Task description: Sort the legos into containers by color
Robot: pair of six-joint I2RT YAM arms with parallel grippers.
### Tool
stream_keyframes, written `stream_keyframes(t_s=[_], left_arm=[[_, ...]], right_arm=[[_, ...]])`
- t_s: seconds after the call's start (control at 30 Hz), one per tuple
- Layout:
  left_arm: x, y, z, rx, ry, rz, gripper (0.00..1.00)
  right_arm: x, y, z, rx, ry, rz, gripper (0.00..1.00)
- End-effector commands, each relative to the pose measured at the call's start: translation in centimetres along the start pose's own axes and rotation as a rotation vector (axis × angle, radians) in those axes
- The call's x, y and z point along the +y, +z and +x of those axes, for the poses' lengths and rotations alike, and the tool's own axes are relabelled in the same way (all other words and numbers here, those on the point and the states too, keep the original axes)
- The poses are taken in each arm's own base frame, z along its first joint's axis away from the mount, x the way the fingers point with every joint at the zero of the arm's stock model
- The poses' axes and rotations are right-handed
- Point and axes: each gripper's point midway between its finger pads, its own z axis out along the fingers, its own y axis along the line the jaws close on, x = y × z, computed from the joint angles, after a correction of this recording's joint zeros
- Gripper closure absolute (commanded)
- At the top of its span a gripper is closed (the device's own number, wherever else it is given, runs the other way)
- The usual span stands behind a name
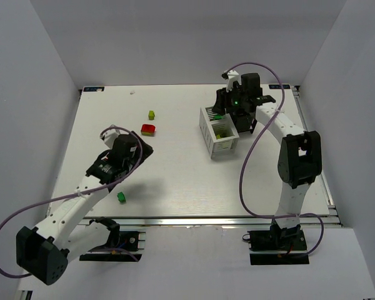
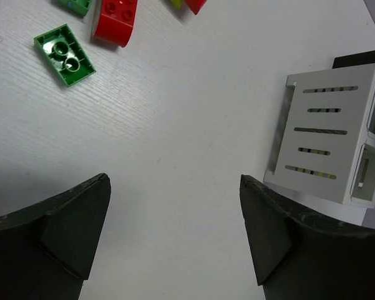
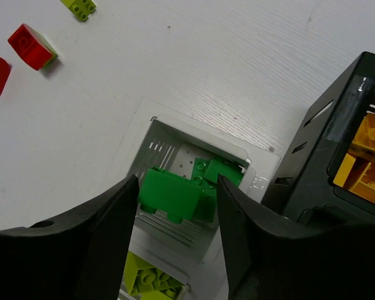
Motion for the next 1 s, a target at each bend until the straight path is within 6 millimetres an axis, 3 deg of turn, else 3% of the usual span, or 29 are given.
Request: stream_keyframes(t_s=[0.0,0.13,0.3,0.43,0.63,0.7,0.73,0.83,0.87,0.97], left_arm=[[-1.5,0.1,-1.6,-0.034,0.002,-0.004,0.06],[-3.0,0.7,-2.7,-0.039,0.002,-0.012,0.06],[-3.0,2.2,-3.3,-0.022,-0.004,-0.057,0.06],[-2.6,4.3,-3.2,0.021,0.000,-0.100,0.06],[-2.7,7.3,-4.4,0.049,-0.118,-0.170,0.07],[-3.3,8.7,-4.8,0.056,-0.147,-0.192,0.08],[-3.4,9.2,-4.8,0.061,-0.168,-0.206,0.09],[-4.2,11.2,-5.2,0.068,-0.200,-0.240,0.11],[-4.4,11.8,-5.3,0.070,-0.209,-0.253,0.12],[-4.6,14.0,-5.2,0.082,-0.233,-0.329,0.18]], right_arm=[[-0.4,-0.4,-2.4,-0.049,-0.046,0.002,0.40],[0.2,-0.8,-2.8,-0.053,-0.057,-0.027,0.31],[1.6,-2.2,-3.9,-0.074,-0.109,-0.086,0.23],[4.9,-5.1,-5.4,-0.131,-0.292,-0.237,0.11],[8.2,-8.9,-5.0,-0.229,-0.498,-0.331,0.11],[9.2,-10.3,-5.1,-0.260,-0.537,-0.335,0.16],[9.5,-10.4,-4.2,-0.259,-0.543,-0.349,0.18],[10.5,-11.8,-3.8,-0.279,-0.568,-0.365,0.36],[10.6,-11.9,-3.1,-0.271,-0.561,-0.368,0.49],[11.1,-12.8,-2.5,-0.277,-0.564,-0.366,0.65]])
